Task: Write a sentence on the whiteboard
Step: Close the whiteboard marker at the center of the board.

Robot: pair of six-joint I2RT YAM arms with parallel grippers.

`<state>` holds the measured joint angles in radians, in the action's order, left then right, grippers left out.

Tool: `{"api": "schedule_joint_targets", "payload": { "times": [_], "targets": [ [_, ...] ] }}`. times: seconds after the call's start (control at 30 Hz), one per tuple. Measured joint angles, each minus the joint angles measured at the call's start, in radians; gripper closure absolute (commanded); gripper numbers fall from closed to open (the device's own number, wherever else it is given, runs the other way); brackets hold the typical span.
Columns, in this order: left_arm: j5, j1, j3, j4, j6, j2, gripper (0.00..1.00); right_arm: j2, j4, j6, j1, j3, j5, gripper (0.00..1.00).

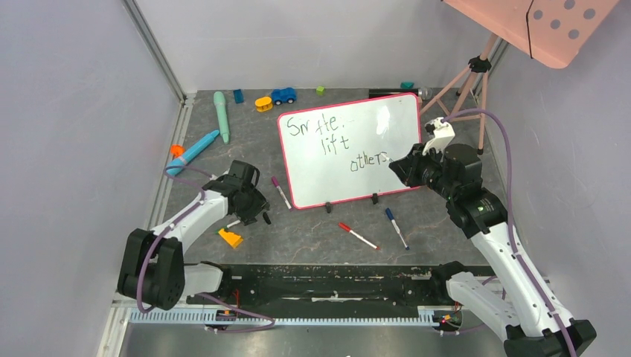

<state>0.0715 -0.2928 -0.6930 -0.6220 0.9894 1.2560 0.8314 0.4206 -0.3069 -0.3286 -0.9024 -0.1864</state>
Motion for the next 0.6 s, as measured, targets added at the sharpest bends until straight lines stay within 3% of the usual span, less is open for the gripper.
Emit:
{"api": "schedule_joint_targets", "payload": {
  "times": [0.47,0.6],
  "targets": [
    [-0.02,-0.019,0.012,0.076,-0.018,0.113,0.42,0.002,-0.001,0.0,0.0,0.007,0.0,1.0],
    [-0.021,-0.027,0.001,0.078,-0.018,0.13,0.49,0.006,-0.002,0.0,0.0,0.01,0.0,1.0]
  ]
}}
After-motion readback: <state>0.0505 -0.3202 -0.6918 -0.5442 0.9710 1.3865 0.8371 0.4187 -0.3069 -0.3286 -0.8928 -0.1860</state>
